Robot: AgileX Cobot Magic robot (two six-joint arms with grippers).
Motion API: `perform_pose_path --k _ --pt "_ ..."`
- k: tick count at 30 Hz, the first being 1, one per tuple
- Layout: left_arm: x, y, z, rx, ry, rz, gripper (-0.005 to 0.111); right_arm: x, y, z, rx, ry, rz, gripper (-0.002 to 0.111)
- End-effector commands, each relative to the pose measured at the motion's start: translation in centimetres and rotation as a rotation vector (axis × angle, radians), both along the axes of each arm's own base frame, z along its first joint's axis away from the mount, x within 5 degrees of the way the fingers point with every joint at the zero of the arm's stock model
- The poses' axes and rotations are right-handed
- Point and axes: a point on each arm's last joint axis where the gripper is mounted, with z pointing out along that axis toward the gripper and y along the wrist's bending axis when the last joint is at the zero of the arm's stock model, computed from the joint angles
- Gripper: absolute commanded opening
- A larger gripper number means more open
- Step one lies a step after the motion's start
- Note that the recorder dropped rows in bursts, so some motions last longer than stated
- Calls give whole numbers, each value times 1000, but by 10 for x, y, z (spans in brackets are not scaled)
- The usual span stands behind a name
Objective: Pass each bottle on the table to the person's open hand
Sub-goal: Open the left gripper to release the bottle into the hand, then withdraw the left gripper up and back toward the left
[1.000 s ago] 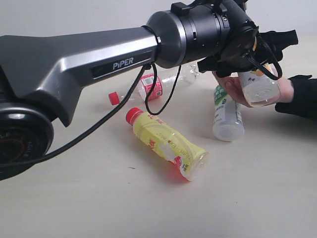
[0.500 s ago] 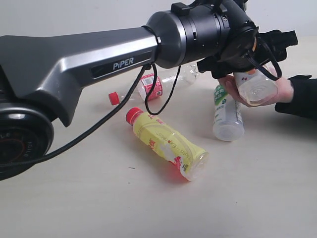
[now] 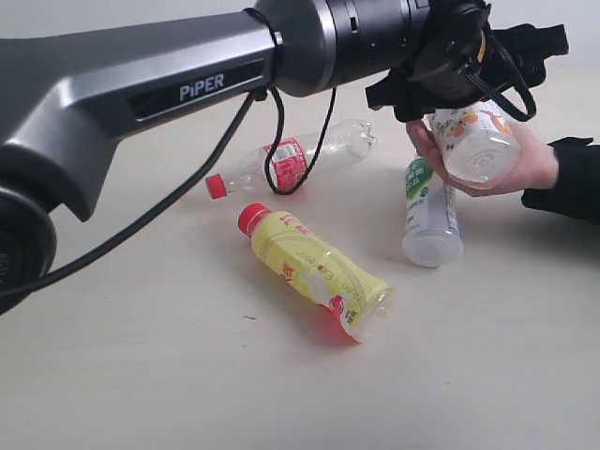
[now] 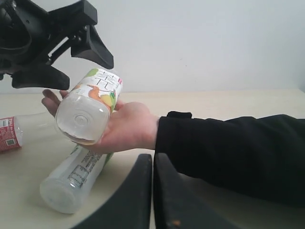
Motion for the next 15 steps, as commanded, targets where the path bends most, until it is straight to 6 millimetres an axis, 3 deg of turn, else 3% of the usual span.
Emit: perform_pose_path --k 1,5,8,11,15 --pt "-2 9 25 26 -46 -21 79 0 0 -1 -4 -7 -5 2" --pt "-6 13 41 32 -82 -46 79 0 0 -1 -4 -7 -5 2" --pt "-10 16 56 37 -117 -70 71 0 0 -1 -4 -7 -5 2" --pt "-16 23 76 35 -134 -70 50 0 0 -1 -4 -7 -5 2" --pt "-27 37 107 34 -149 -68 9 0 0 0 -4 -11 -5 2"
